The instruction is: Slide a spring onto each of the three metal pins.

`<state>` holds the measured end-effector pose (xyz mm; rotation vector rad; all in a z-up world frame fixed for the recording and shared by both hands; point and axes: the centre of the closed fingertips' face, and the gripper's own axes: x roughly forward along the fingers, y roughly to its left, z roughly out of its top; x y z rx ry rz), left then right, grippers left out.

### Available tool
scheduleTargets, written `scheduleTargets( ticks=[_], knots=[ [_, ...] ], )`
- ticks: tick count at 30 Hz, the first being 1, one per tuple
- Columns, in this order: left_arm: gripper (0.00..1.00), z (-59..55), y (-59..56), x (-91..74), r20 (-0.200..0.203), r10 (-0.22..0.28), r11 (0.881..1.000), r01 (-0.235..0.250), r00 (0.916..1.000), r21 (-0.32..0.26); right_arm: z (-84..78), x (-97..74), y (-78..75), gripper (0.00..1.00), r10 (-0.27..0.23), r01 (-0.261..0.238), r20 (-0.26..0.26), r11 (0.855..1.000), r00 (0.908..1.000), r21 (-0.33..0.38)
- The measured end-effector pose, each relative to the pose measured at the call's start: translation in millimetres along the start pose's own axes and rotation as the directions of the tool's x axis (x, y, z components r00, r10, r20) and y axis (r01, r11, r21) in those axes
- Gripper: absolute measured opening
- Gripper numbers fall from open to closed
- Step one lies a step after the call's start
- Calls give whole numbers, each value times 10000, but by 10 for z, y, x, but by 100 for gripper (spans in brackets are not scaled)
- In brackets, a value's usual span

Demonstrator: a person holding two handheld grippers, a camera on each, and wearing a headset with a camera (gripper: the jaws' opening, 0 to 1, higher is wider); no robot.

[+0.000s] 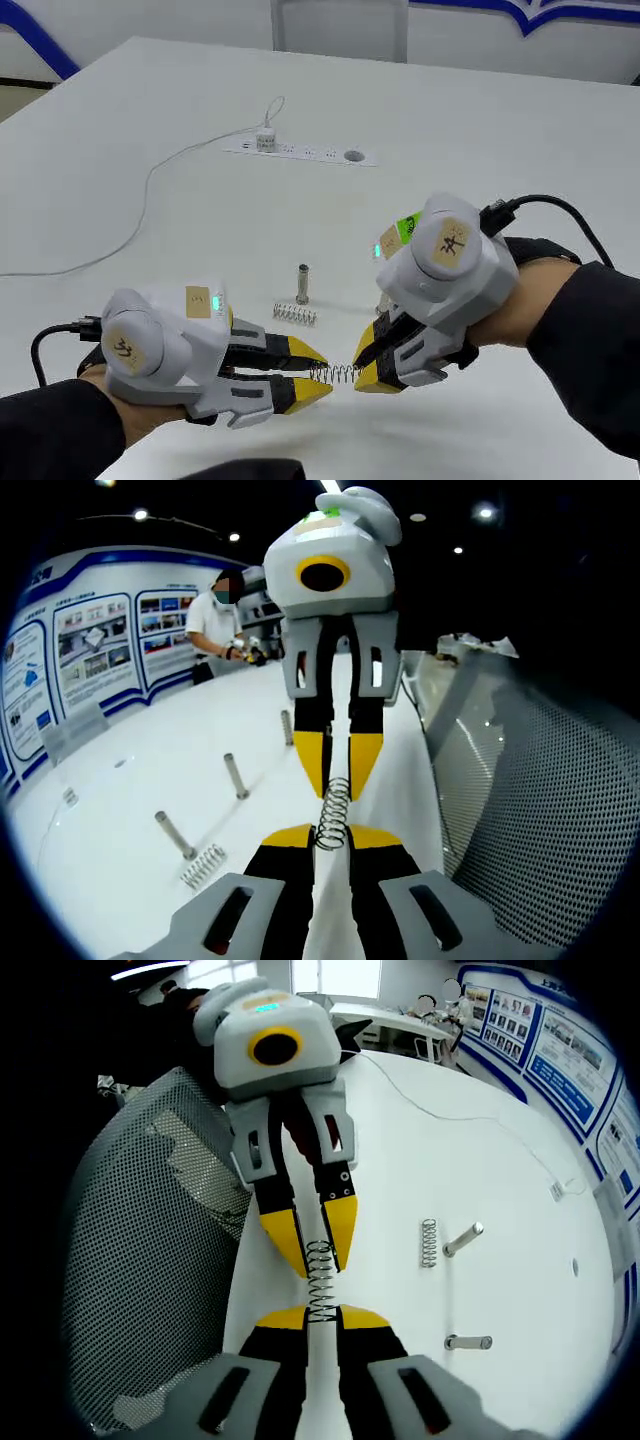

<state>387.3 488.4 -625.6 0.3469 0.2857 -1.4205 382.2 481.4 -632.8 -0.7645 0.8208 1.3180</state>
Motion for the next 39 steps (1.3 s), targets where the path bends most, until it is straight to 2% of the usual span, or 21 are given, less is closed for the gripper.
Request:
scheduleTargets(
  ticks=[12, 20, 26, 30, 35, 39],
  knots=[
    [10, 25, -47, -4, -4, -202, 9998, 202, 9998, 20, -6, -13, 14, 12, 74, -77, 187, 9999, 9998, 128],
    [10, 109, -63, -31, 268, -249, 9996, 252, 9993, -90, -59, 20, 23, 13, 150, -154, 155, 9996, 9998, 248],
    [10, 107, -51, -26, 263, -183, 9998, 186, 9995, -93, -34, 4, 19, 12, 96, -102, 270, 9997, 9996, 236],
    [10, 93, -37, -23, 263, -147, 9998, 151, 9995, -143, 33, -75, 9, 12, 19, -34, 471, 9995, 9989, 320],
    [10, 89, -32, -14, 299, -143, 9997, 149, 9995, -188, 188, -182, -2, 12, -57, 16, 1008, 9992, 9949, 404],
    [10, 101, -32, -13, 336, -148, 9997, 154, 9993, -188, 289, -211, 15, 12, -65, 20, 1243, 9993, 9922, 365]
  ],
)
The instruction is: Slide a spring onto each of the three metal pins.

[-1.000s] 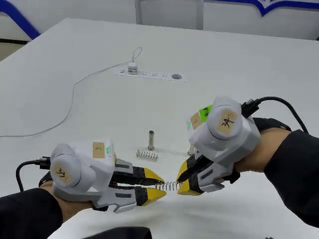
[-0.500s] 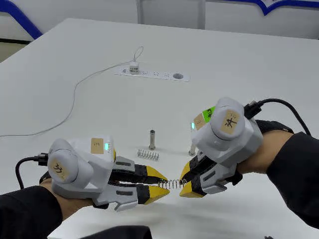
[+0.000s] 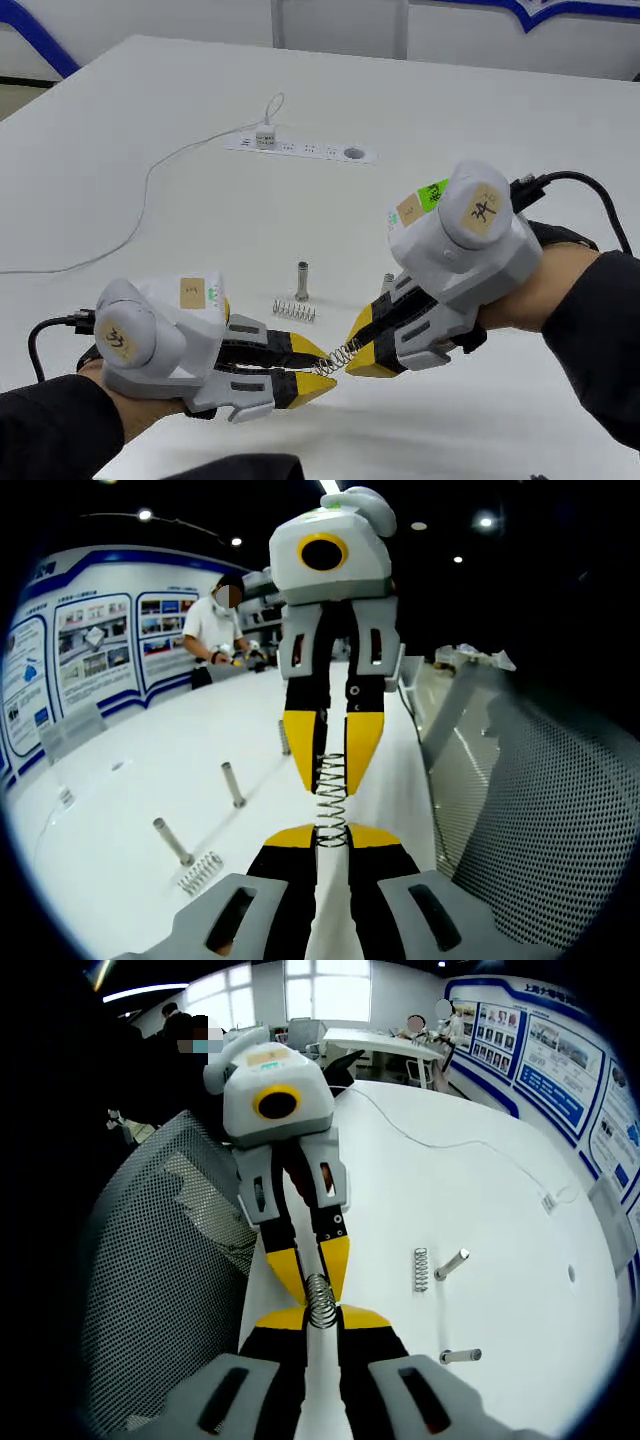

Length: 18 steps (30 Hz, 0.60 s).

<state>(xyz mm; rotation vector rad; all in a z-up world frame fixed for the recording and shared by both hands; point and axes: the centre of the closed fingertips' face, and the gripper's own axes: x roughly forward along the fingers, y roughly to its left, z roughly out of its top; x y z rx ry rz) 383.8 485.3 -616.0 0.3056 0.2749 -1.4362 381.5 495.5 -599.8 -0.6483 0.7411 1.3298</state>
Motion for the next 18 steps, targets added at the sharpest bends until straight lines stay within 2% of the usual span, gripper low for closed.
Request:
scheduleTargets(
  ticks=[6, 10, 18],
  knots=[
    [10, -2, -8, 0, -15, -14, 10000, 14, 10000, 9, 136, 16, 36, 12, 101, -102, 409, 9999, 9991, 1],
    [10, -4, 4, 1, -49, 23, 10000, -23, 10000, 13, 158, 32, 33, 12, 59, -53, 362, 9999, 9993, -160],
    [11, 33, 19, 8, 84, 72, 10000, -72, 9999, -43, 236, 21, 16, 12, -16, 29, 586, 9998, 9983, -211]
  ],
)
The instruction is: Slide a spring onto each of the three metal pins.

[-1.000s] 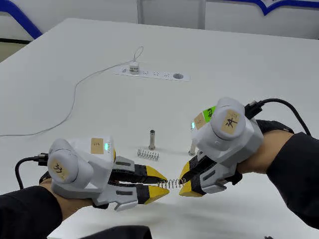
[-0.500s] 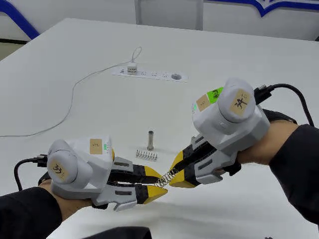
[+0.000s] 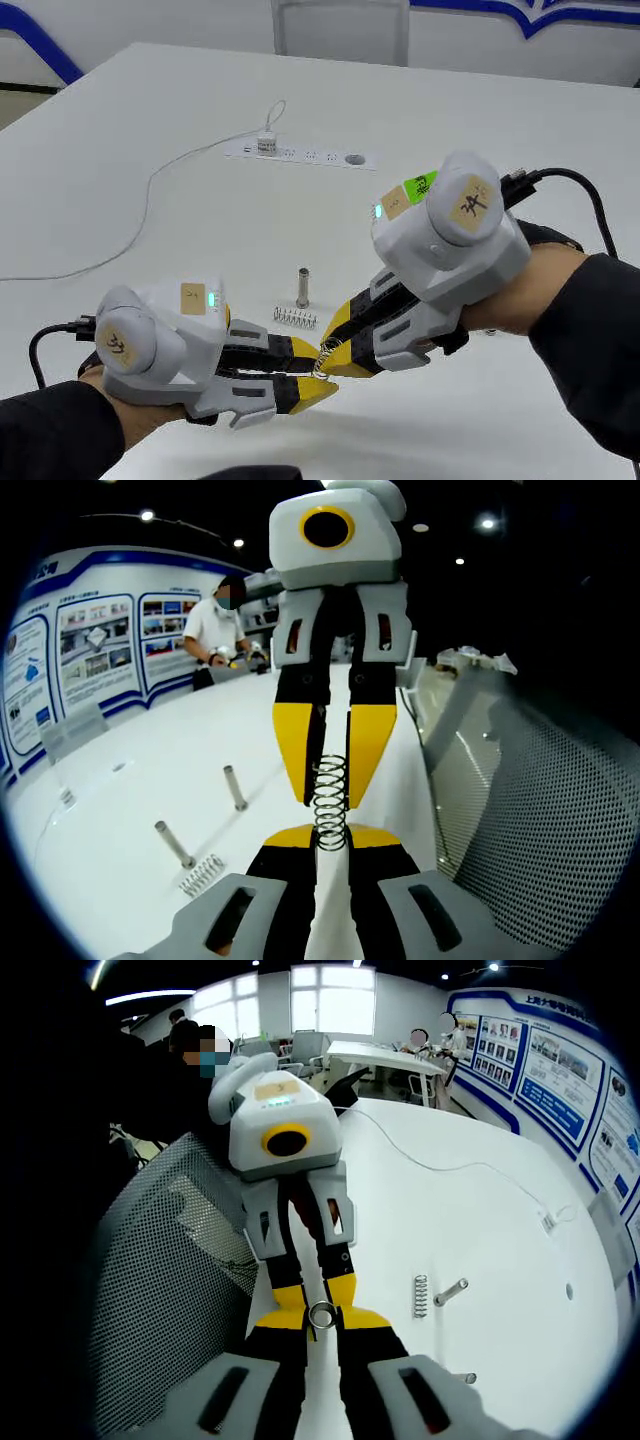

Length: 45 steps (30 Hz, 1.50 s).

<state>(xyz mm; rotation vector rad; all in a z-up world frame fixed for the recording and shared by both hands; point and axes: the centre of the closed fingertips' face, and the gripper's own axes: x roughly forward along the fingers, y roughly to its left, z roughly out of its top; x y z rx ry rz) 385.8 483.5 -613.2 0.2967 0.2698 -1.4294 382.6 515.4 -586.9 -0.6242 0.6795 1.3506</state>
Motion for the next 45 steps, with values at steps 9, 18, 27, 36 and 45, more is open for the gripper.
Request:
scheduleTargets(
  ticks=[9, 18, 27, 36, 45],
  knots=[
    [12, -22, -4, 10, -53, -1, 10000, 0, 10000, -92, -25, -7, -13, 12, -50, 49, -99, 10000, 9999, -13],
    [19, -42, 102, -56, 35, 480, 9982, -479, 9988, -355, -144, -172, -173, 12, -569, 576, -322, 9981, 9979, 233],
    [23, -132, 174, -168, 66, 884, 9936, -877, 9961, -712, -360, -348, -347, 12, -1153, 1207, -753, 9901, 9905, 712],
    [25, -247, 188, -252, -24, 1156, 9877, -1152, 9933, -1061, -517, -567, -574, 12, -1805, 1923, -1085, 9752, 9776, 1098],
    [26, -254, 179, -257, -13, 1251, 9855, -1244, 9921, -1153, -534, -603, -797, 12, -2242, 2375, -1095, 9628, 9684, 1289]
  ],
)
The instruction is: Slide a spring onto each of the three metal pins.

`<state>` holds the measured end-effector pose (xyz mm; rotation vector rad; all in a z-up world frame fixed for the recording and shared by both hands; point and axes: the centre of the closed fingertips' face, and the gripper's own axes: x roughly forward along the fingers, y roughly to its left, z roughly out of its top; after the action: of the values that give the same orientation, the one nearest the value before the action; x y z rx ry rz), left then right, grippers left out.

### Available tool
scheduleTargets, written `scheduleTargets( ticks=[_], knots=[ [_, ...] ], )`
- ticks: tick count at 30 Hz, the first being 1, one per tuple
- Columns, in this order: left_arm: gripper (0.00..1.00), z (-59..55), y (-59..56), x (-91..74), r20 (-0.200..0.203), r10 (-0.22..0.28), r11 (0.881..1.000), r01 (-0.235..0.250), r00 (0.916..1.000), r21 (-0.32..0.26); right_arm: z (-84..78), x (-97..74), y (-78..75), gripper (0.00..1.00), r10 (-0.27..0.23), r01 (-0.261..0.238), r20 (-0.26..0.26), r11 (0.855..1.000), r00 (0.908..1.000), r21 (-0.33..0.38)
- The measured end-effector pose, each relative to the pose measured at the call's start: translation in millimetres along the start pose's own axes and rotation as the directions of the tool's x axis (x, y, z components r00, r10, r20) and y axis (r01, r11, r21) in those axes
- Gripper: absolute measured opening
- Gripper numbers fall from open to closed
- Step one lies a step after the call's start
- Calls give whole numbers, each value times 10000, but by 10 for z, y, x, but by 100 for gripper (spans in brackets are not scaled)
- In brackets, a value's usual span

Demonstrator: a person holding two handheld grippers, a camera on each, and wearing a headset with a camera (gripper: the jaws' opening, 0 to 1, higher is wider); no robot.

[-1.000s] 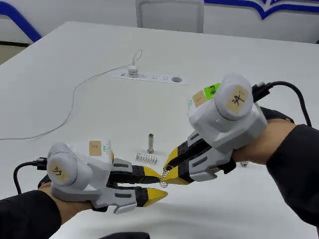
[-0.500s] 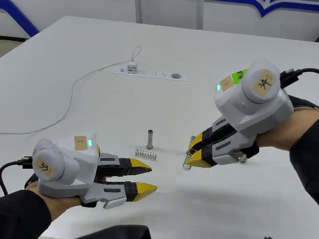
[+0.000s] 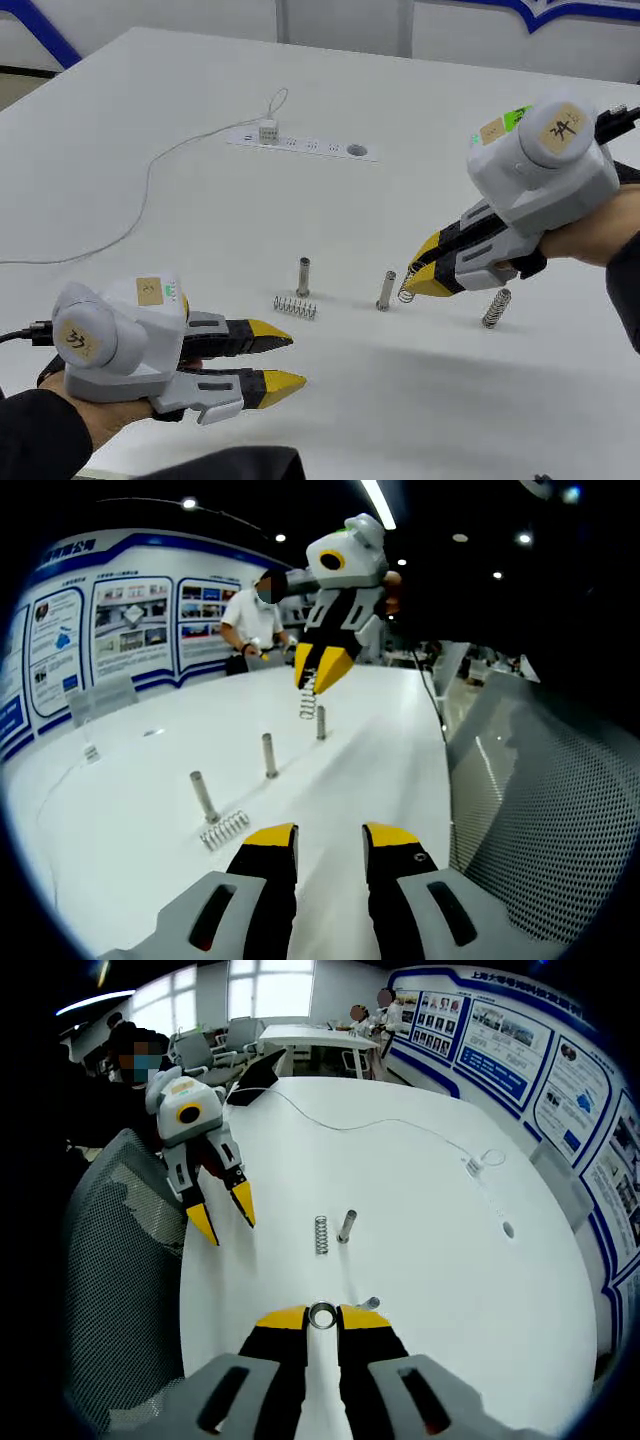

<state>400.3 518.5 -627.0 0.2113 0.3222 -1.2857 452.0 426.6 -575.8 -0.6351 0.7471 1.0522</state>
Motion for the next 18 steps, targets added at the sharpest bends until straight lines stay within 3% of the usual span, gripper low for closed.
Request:
scheduleTargets(
  ticks=[10, 18],
  knots=[
    [27, -4, 8, -31, -39, 127, 9999, -127, 9999, -49, 65, 66, -229, 12, -357, 357, -8, 9994, 9994, 15],
    [26, 12, 24, -56, 54, 265, 9996, -265, 9996, -114, 13, 200, -382, 12, -460, 462, -248, 9989, 9986, 78]
  ],
)
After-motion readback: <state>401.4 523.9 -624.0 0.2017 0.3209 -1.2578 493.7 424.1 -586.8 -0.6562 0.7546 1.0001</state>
